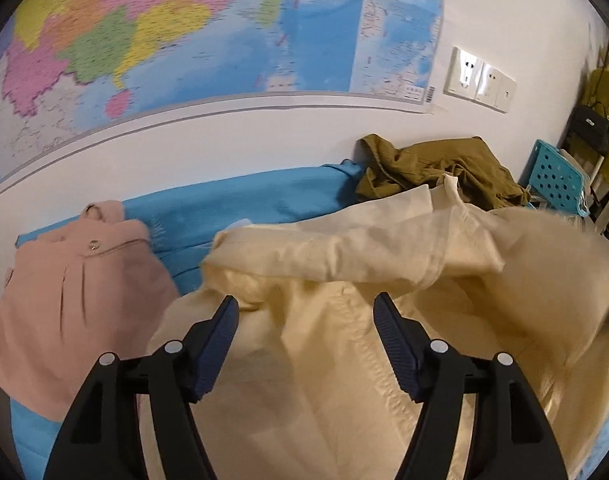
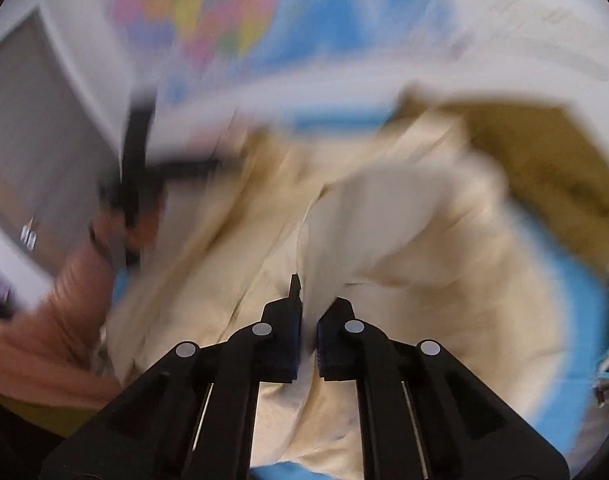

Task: Fold large clothes

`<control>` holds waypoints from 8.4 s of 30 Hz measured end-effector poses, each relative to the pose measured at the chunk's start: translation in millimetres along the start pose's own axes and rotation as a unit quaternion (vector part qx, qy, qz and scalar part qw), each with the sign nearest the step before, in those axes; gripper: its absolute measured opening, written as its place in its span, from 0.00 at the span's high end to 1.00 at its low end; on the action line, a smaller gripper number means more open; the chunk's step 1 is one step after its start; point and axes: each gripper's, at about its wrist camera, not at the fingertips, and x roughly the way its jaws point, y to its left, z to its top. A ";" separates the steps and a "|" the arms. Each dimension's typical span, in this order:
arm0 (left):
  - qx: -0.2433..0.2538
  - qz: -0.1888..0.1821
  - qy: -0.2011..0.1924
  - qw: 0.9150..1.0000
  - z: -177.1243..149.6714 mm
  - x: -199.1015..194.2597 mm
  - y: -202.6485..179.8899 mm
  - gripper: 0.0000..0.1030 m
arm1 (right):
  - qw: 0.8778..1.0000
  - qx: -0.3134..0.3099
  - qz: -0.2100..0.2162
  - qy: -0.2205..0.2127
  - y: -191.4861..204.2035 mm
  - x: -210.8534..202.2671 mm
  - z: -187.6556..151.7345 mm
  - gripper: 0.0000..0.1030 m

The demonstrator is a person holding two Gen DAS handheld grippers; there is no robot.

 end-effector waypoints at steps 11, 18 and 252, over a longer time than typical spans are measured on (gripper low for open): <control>-0.084 0.008 0.023 0.996 40.0 64.5 19.3 0.35 | 0.964 0.249 -0.090 0.036 -220.1 -56.4 -38.1 0.33; -0.180 0.004 0.049 0.982 61.7 95.6 62.9 0.37 | 0.963 0.141 -0.230 -0.015 -162.5 -59.9 -12.2 0.21; -0.070 -0.109 0.006 0.992 -235.9 -112.5 29.7 0.20 | 0.995 0.088 -0.039 0.022 -74.0 -53.8 -169.2 0.08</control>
